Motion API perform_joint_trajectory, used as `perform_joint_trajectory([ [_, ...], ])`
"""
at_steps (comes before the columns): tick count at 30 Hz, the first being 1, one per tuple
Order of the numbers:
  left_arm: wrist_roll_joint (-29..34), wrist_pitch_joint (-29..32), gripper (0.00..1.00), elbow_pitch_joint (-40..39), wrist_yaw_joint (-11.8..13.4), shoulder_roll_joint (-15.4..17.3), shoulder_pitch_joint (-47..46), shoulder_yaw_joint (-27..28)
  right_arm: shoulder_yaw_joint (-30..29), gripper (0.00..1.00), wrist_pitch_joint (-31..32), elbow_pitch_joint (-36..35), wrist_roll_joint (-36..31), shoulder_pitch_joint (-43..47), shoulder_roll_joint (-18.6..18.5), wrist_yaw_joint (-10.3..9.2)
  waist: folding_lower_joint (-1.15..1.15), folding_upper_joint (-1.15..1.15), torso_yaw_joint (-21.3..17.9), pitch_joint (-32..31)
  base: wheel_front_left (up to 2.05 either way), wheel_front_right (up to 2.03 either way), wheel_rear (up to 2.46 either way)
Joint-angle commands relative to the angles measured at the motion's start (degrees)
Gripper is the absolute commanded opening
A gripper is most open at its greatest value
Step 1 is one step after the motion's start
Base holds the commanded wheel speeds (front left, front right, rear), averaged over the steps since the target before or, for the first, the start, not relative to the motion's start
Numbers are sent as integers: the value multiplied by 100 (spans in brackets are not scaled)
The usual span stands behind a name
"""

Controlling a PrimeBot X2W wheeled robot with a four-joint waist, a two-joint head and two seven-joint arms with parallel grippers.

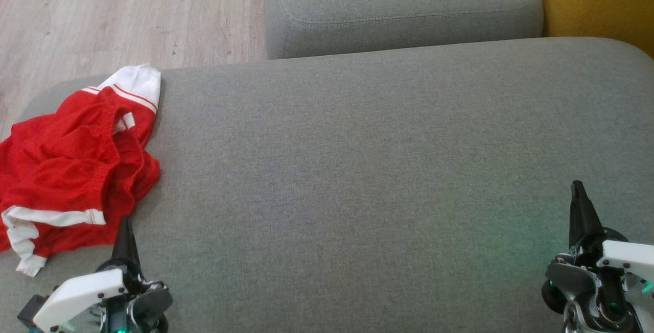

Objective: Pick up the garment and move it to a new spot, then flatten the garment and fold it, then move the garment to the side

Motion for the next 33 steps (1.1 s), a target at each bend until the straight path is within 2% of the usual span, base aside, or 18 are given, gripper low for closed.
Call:
perform_joint_trajectory([
  [1, 58, 23, 0, -160, -42, 42, -293, 189, 114, 0, 37, -180, -54, -298, -30, 78, 0, 0, 0, 0, 0, 0, 0],
  [12, 58, 23, 0, -160, -42, 42, -293, 189, 114, 0, 37, -180, -55, -298, -30, 78, 0, 0, 0, 0, 0, 0, 0],
  [13, 0, 0, 100, 0, 0, 0, 0, 1, -1, 100, 0, 0, 0, 0, 0, 0, 0, 0, 0, 0, 0, 0, 0],
  [17, -1, -6, 100, 295, 3, -32, 156, -21, 20, 100, -6, 288, 1, 165, 34, -18, 0, 0, 0, 1, 0, 0, 0],
  [25, 217, -127, 100, 277, 2, -27, 121, -59, 123, 100, -126, 277, -145, 142, 30, -13, 0, 0, 1, -16, 0, 0, 0],
  [33, 774, -263, 100, 108, 18, -23, 131, -134, 160, 100, -261, 178, -831, 132, 26, -7, 0, 0, 0, -37, 0, 0, 0],
])
